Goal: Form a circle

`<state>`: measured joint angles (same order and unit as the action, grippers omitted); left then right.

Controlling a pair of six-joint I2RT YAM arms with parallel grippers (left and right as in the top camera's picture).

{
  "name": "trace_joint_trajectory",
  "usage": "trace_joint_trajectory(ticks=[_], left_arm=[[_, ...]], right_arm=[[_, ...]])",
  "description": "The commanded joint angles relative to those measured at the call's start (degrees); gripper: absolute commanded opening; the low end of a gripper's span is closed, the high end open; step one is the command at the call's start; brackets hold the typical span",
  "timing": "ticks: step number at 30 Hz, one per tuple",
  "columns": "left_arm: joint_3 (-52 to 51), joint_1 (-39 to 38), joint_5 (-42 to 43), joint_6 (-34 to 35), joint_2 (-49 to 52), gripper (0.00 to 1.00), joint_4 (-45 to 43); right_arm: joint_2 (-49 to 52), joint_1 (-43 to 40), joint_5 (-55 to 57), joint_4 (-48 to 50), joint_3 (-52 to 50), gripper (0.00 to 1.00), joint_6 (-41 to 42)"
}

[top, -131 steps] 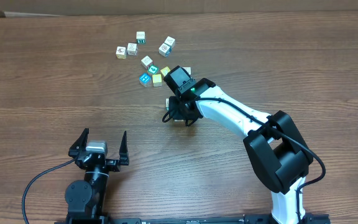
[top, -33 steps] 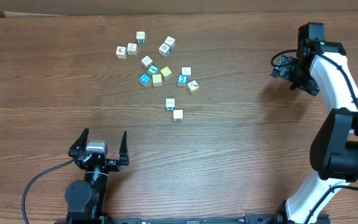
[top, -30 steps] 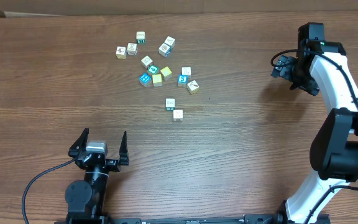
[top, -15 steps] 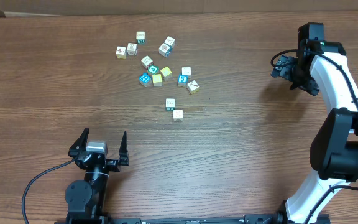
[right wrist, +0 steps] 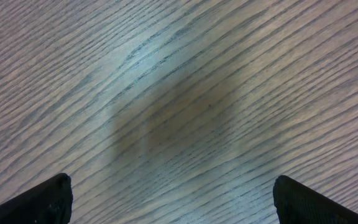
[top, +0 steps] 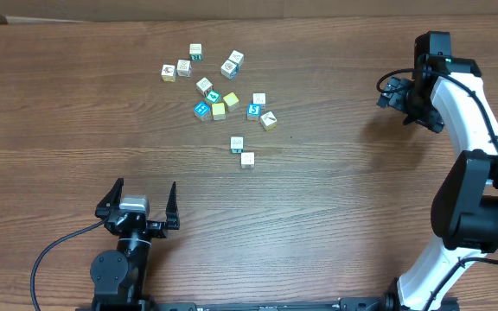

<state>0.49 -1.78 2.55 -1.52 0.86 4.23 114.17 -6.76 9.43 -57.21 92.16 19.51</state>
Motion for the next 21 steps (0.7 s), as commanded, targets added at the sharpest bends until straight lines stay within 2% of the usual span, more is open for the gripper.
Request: trace_joint_trajectory(ticks=[1,7,12,16,21], left_arm=[[-0.22,-0.07,0.76,-0.81,-0.61,0.99,-0.11],[1.14,-0.07,2.62,3.56,-0.61,0.99,0.46],[6.84,-0.07,5.2,6.8,-0.46,1.0,2.23],[15.47,-0.07,5.16,6.84,2.08,1.0,6.86],[29.66,-0.07,4.96,6.62,12.15,1.0,13.77]], right_arm=[[-1.44,-0.07,0.61,0.09,1.22,1.0,-0.09],[-1.44,-0.07,0.61,0.09,1.22,1.0,-0.09],[-1.44,-0.07,0.61,0.09,1.22,1.0,-0.09],[-1.44,-0.07,0.61,0.09,1.22,1.0,-0.09],[-1.44,-0.07,0.61,0.09,1.22,1.0,-0.09]])
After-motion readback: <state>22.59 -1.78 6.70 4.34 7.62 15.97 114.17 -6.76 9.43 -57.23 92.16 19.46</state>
